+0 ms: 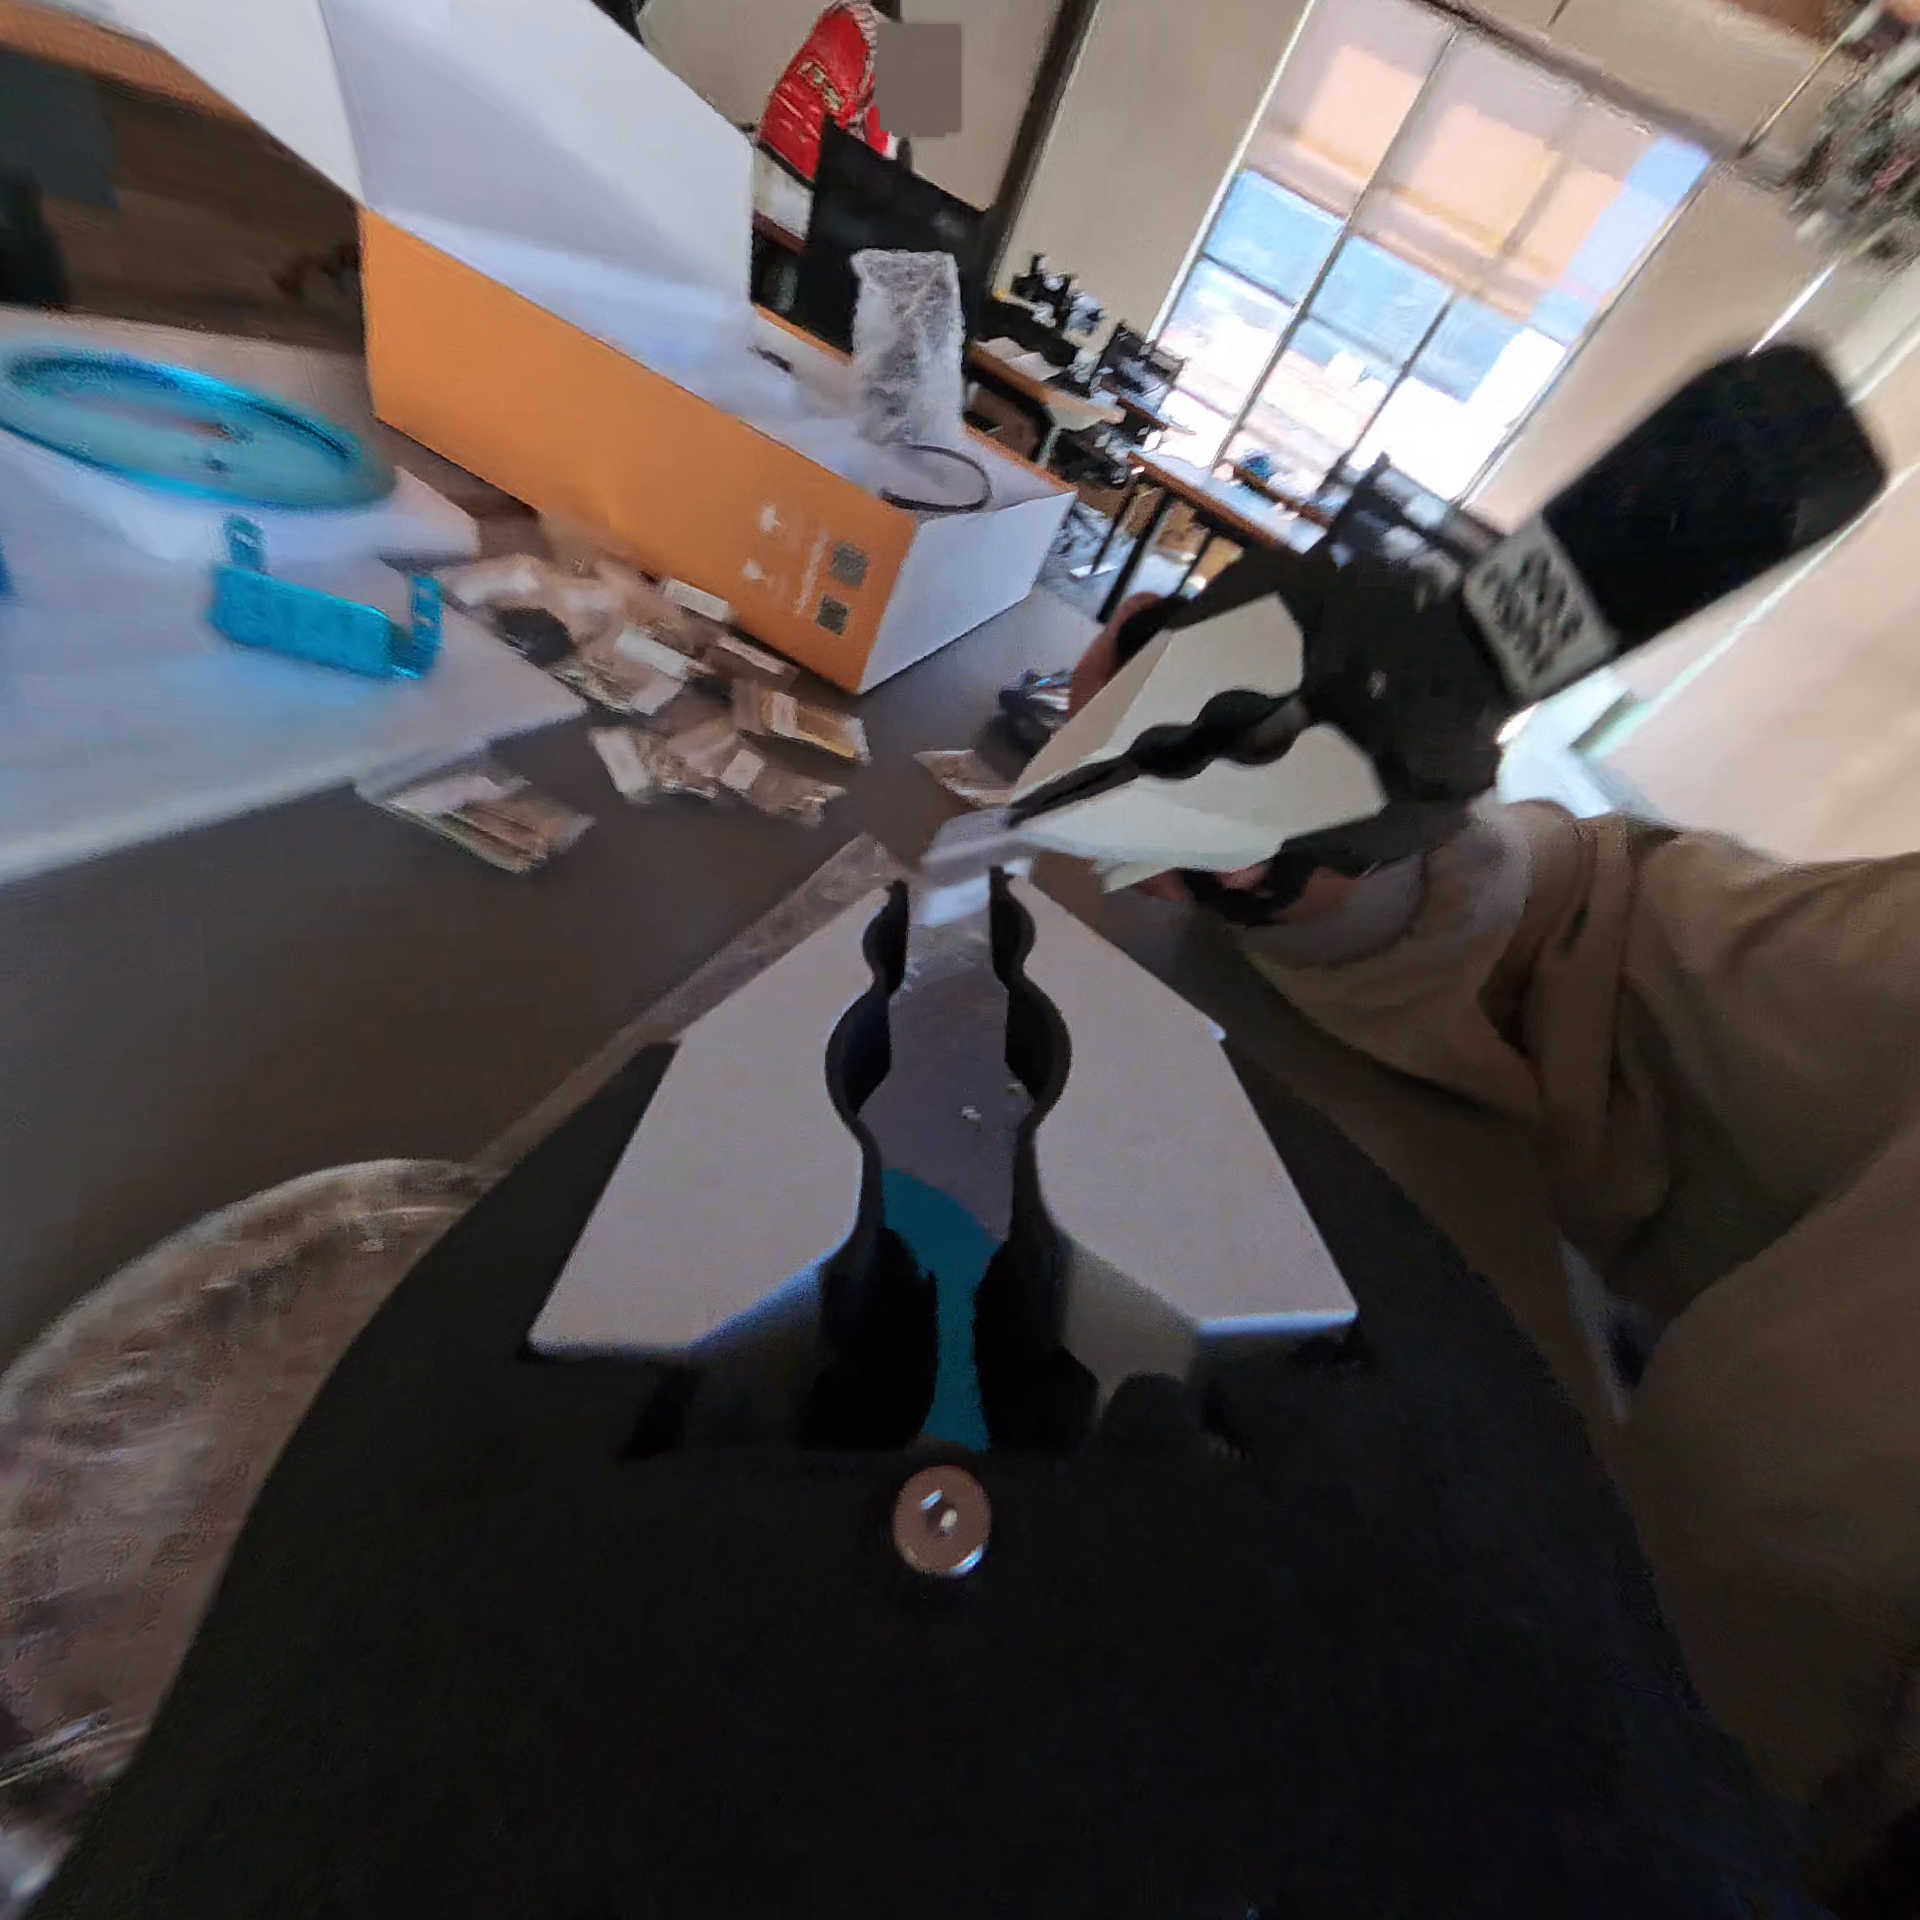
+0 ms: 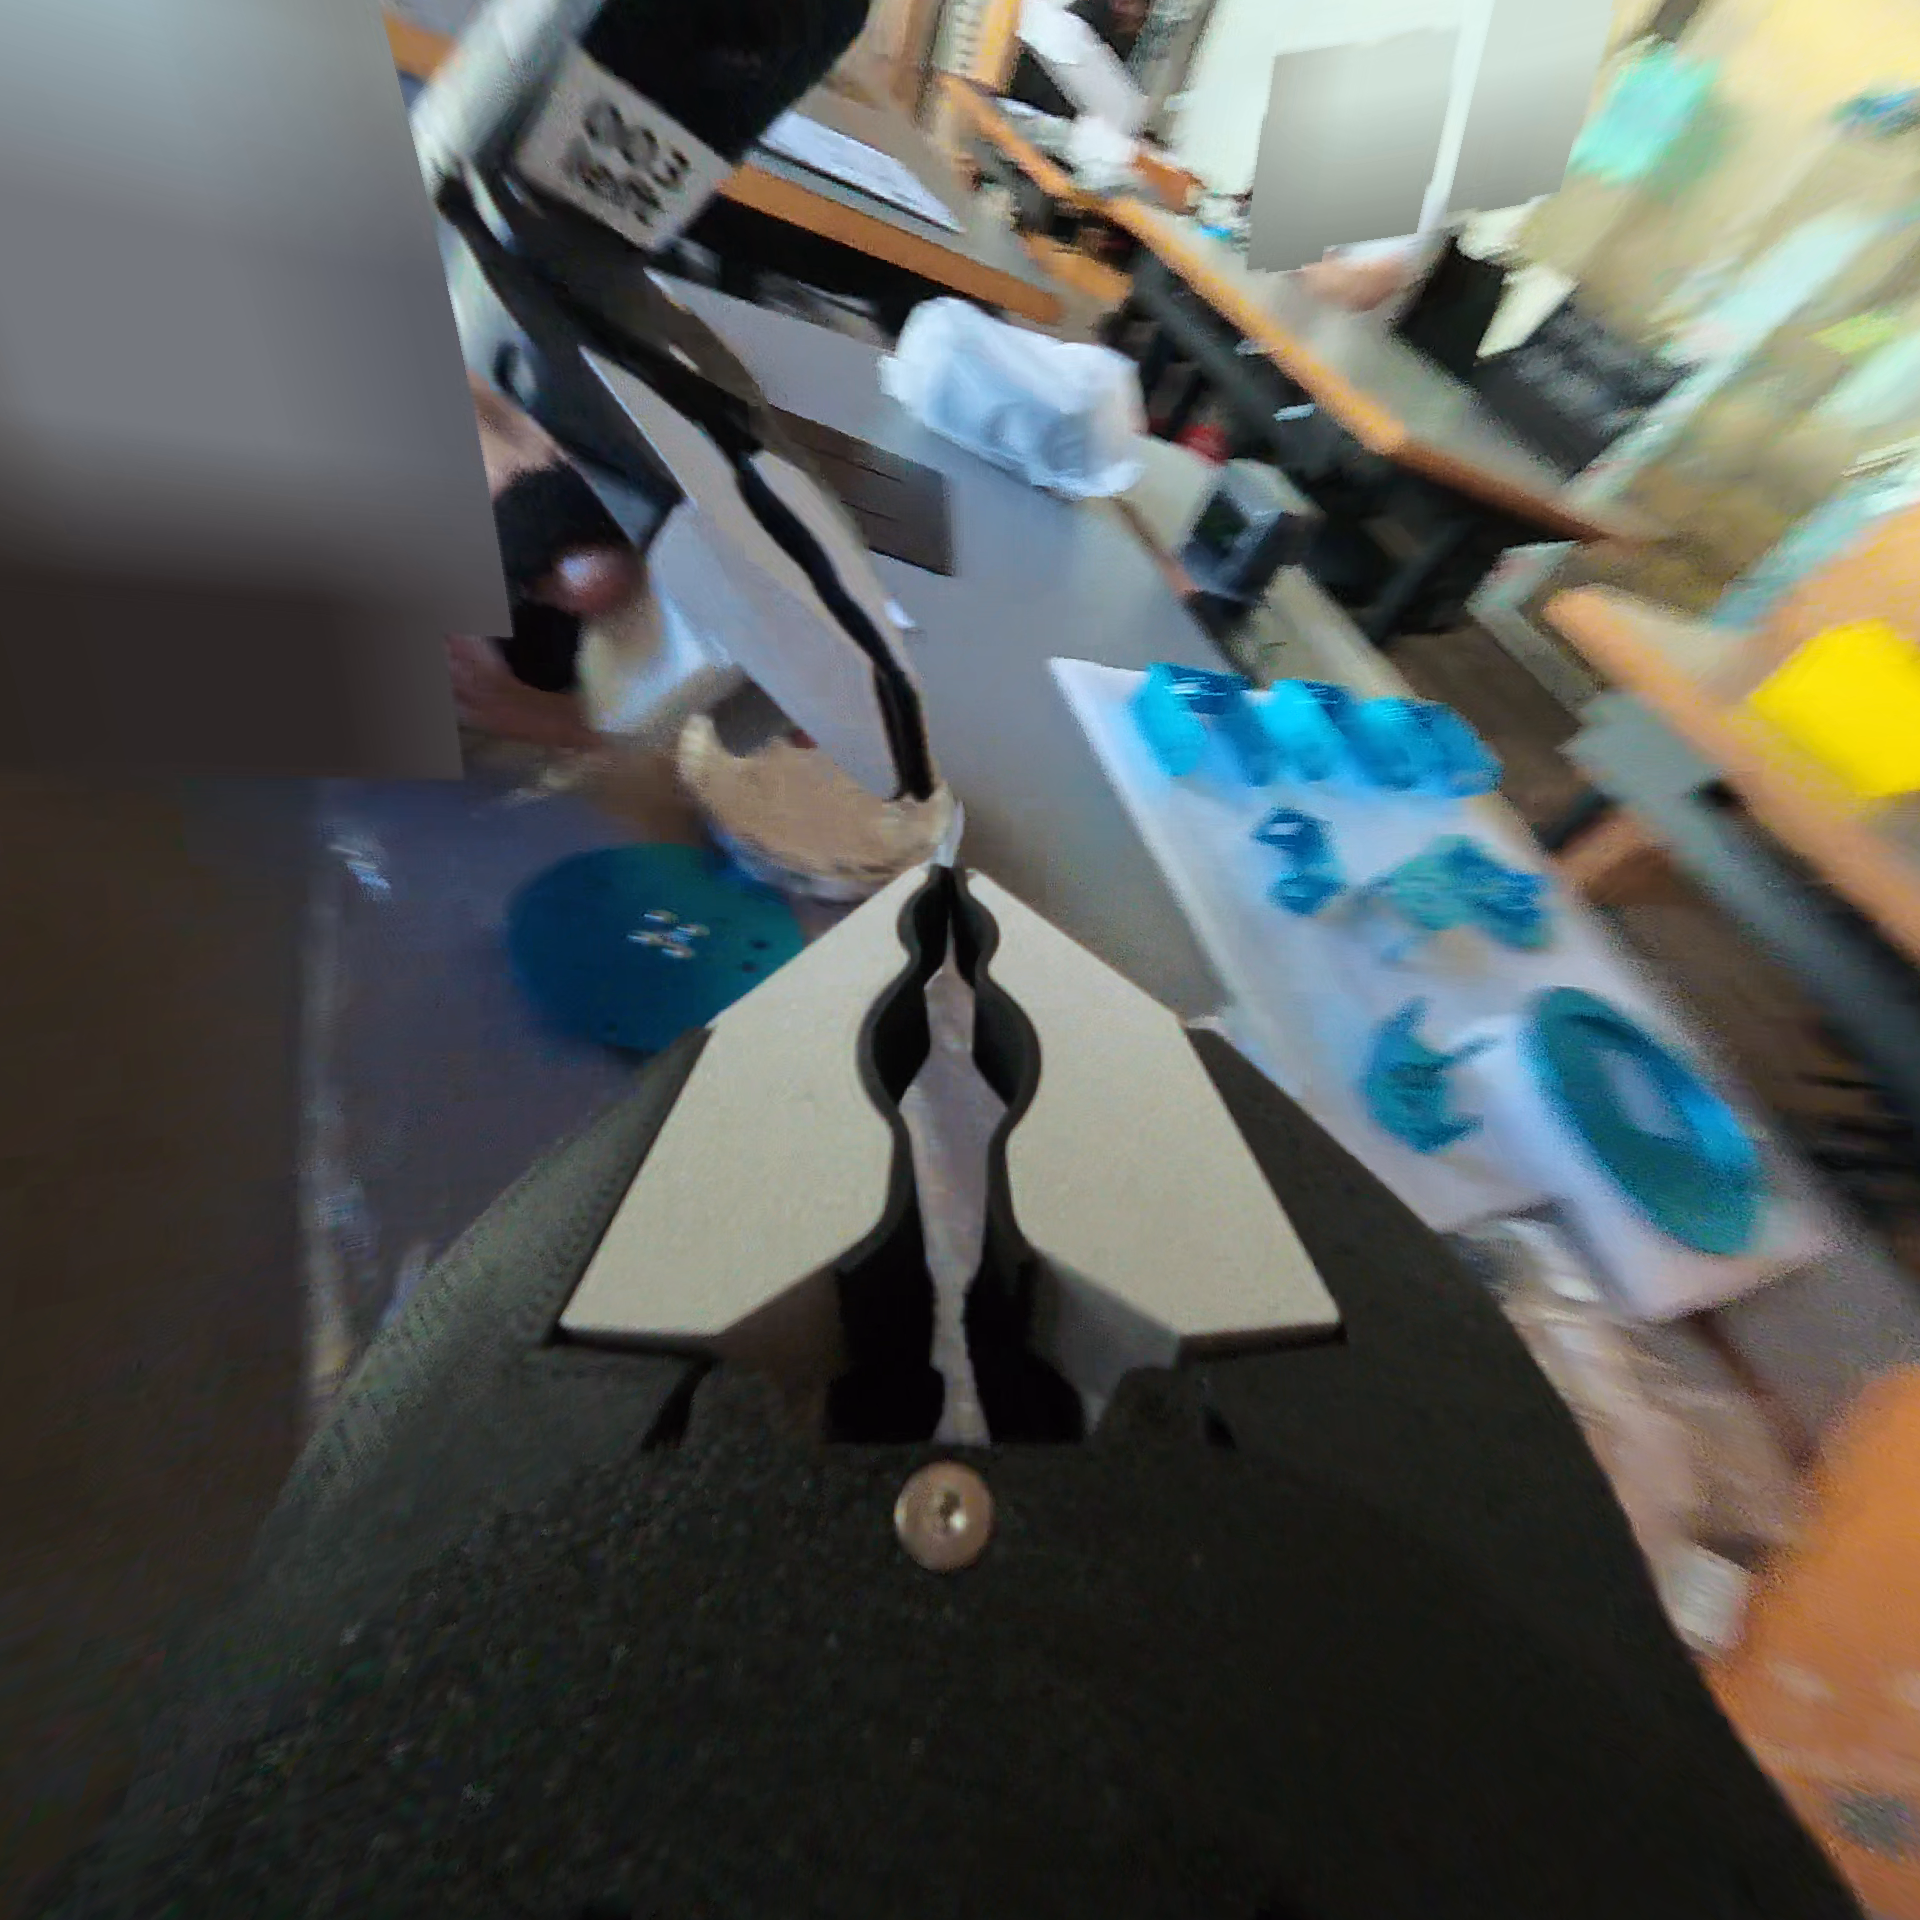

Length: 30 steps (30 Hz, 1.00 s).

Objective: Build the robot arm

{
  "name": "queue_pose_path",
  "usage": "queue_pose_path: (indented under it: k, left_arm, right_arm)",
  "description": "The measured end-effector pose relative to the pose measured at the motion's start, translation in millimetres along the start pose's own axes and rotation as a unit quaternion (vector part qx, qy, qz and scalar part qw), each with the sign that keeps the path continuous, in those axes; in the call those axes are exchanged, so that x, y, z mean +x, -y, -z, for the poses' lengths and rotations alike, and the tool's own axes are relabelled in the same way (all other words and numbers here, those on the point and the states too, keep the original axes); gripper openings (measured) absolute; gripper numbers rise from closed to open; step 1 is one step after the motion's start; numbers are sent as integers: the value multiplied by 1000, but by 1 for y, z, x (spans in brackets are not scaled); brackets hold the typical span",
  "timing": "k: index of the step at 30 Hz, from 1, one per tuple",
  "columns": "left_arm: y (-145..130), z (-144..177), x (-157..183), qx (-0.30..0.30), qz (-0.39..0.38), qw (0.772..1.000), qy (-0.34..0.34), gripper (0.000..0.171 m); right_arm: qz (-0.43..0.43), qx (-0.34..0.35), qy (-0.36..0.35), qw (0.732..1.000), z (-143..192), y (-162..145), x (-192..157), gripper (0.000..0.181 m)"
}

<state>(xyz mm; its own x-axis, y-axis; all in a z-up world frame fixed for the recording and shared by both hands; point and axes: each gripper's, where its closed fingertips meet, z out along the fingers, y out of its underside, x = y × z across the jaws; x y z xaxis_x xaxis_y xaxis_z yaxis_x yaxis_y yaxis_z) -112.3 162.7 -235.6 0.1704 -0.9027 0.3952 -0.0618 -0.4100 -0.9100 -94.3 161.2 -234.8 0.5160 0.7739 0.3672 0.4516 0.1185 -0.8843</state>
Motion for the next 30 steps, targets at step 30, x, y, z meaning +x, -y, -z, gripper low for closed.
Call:
queue_pose_path:
  k: [30]
  left_arm:
    - [-45, -11, -22, -66, 180, 981, 31, 0]
  right_arm:
    - [-119, -92, 83, 985, -21, -39, -43, 26]
